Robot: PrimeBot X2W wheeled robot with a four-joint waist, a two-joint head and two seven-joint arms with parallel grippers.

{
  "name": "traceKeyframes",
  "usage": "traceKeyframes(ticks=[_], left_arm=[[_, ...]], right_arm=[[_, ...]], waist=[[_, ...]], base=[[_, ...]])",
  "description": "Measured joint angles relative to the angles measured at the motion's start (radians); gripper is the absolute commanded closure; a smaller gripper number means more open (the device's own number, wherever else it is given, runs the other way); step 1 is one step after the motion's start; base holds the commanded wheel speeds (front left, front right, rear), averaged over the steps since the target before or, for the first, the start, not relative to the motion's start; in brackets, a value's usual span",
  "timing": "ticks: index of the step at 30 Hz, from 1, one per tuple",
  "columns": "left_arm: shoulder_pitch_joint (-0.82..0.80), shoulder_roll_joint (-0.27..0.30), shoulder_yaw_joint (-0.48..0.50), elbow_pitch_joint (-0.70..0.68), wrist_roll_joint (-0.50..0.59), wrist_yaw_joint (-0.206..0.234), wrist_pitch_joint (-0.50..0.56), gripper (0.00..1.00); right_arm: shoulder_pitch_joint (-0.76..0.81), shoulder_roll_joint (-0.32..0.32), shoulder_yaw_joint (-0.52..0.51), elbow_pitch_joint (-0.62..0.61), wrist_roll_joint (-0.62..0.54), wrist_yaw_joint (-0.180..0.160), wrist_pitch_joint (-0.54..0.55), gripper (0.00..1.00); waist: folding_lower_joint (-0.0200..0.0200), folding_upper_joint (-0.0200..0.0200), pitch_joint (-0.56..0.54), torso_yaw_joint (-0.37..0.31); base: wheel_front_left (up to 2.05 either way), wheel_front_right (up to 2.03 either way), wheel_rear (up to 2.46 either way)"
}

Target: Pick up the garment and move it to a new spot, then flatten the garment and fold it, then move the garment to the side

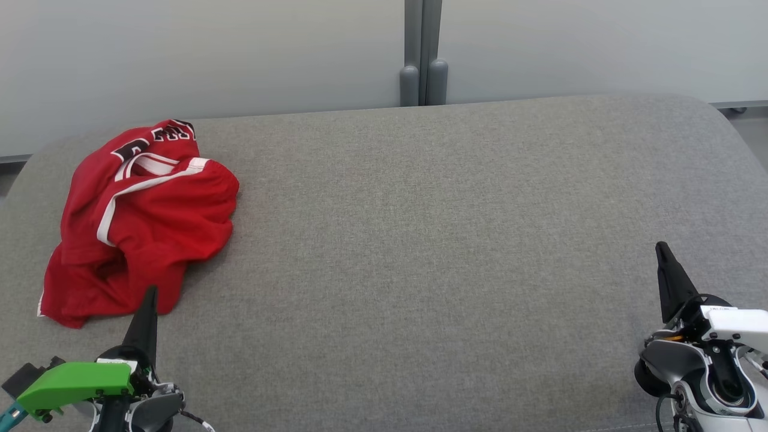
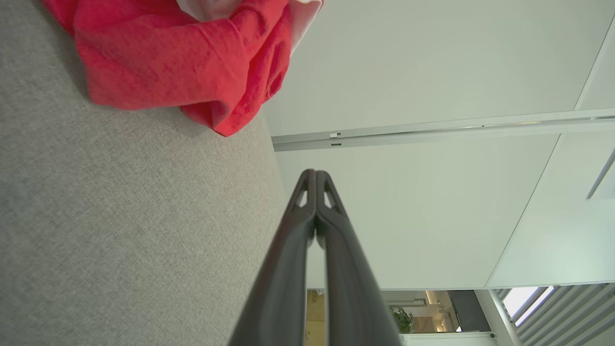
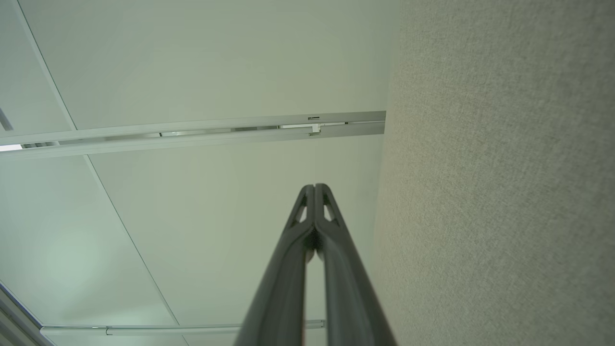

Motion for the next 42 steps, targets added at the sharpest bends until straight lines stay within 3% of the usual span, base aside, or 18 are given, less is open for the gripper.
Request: traceKeyframes(ticks=[16,17,20,21,22,32,42], left_arm=[[0.0,0.0,0.0,0.0,0.0,0.0,0.001,1.0],[0.0,0.0,0.0,0.0,0.0,0.0,0.001,0.0],[0.021,-0.007,-0.003,0.028,0.0,0.0,0.001,0.0],[0.031,-0.012,-0.003,0.041,0.0,0.0,0.001,1.0],[0.041,-0.018,-0.005,0.052,0.0,0.0,0.001,0.0],[0.064,-0.025,-0.025,0.057,0.01,0.0,-0.024,0.0],[0.062,-0.022,-0.052,0.02,0.123,0.011,-0.06,0.0]], right_arm=[[0.0,0.001,-0.001,0.0,-0.002,0.0,0.0,1.0],[0.0,0.001,-0.001,0.0,-0.002,0.0,0.0,0.0],[0.021,0.013,0.002,0.029,-0.001,-0.004,0.0,0.0],[0.033,0.019,0.002,0.04,-0.001,-0.004,0.0,1.0],[0.045,0.025,0.003,0.053,-0.001,-0.004,0.0,0.0],[0.068,0.035,0.019,0.059,-0.027,-0.004,-0.024,0.0],[0.065,0.028,0.033,0.021,-0.151,-0.007,-0.047,0.0]], waist=[[0.0,0.0,0.0,0.0],[0.0,0.0,0.0,0.0],[0.0,0.0,0.0,0.0],[0.0,0.0,0.0,0.0],[0.0,0.0,0.0,0.0],[0.0,0.0001,-0.002,-0.001],[0.0,0.0001,-0.006,-0.002]], base=[[0.0,0.0,0.0],[0.0,0.0,0.0],[0.0,0.0,0.0],[0.0,0.0,0.0],[0.0,0.0,0.0],[0.0,0.0,0.0],[0.0,0.0,0.0]])
